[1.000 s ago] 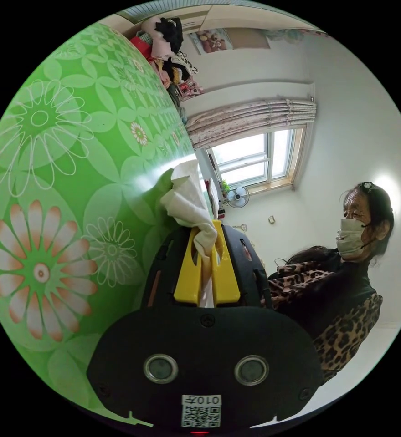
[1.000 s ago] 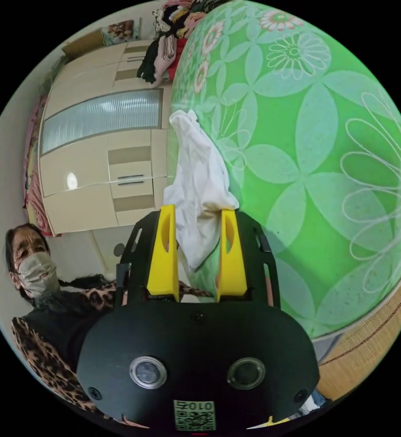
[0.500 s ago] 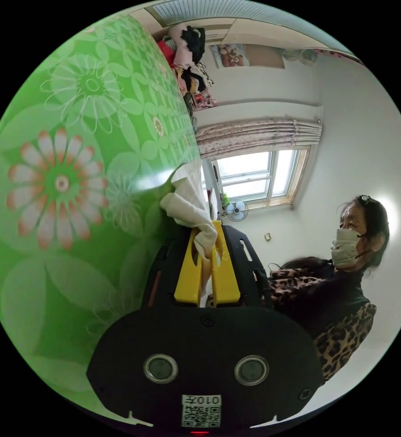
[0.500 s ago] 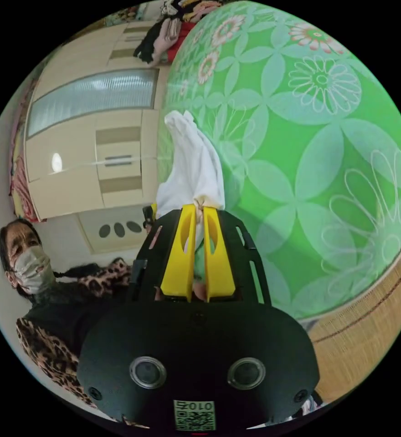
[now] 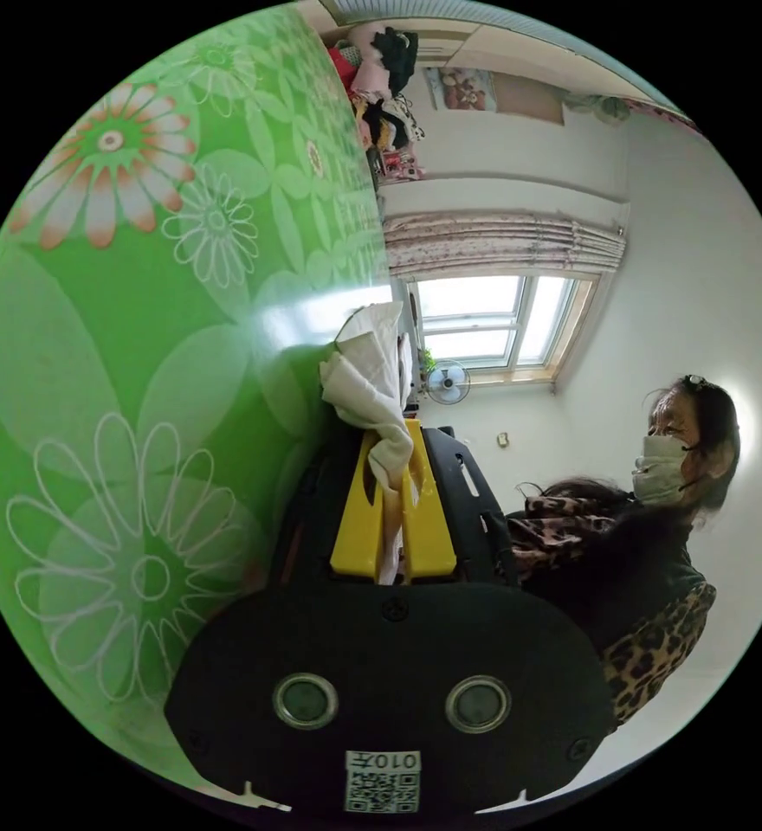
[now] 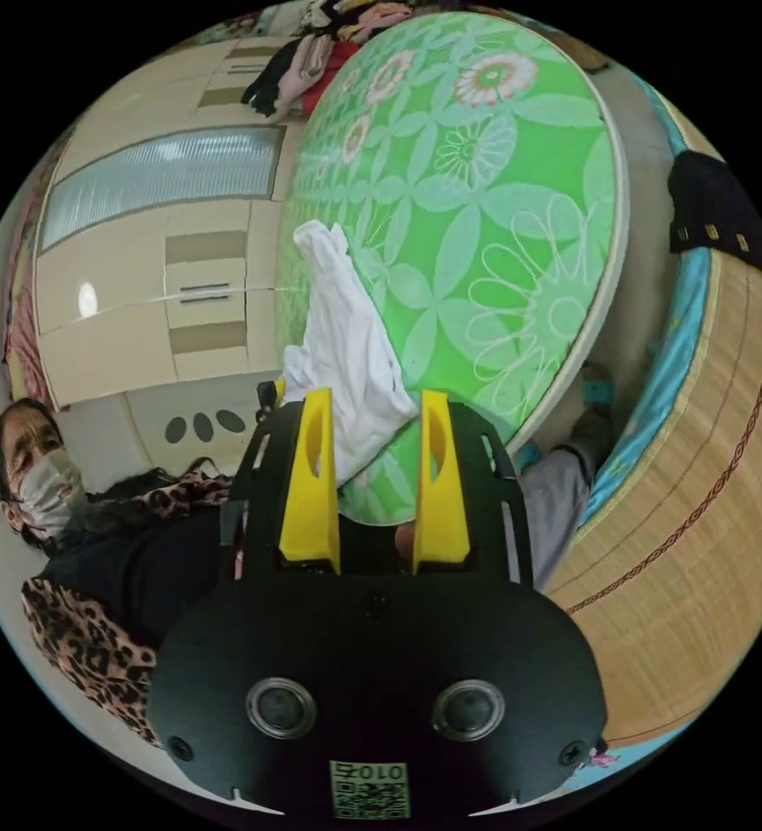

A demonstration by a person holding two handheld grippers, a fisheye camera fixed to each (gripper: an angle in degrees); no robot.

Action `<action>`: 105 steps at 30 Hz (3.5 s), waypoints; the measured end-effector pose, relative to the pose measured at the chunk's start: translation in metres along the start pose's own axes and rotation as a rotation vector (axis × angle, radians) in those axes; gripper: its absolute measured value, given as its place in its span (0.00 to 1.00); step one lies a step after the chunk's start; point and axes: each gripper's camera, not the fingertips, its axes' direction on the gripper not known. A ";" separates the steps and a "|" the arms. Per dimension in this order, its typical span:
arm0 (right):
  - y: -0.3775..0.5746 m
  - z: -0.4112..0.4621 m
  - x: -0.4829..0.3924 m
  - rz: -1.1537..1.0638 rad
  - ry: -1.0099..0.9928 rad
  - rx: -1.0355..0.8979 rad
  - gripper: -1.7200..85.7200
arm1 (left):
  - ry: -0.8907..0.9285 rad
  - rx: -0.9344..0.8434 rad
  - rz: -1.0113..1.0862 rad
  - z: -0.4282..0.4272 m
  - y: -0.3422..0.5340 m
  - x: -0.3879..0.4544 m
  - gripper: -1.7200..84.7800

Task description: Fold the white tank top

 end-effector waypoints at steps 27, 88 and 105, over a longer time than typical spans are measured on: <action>-0.198 -0.027 -0.062 -0.361 0.079 -0.772 0.08 | -0.024 0.223 -0.168 0.076 0.141 -0.113 0.08; 0.365 -0.358 -0.714 -1.117 -0.676 -1.960 0.07 | -0.543 1.889 -0.161 0.827 1.149 -0.247 0.08; 1.101 -0.343 -0.596 -1.028 0.129 -2.905 0.08 | -0.129 3.157 -0.434 1.402 1.334 -0.390 0.08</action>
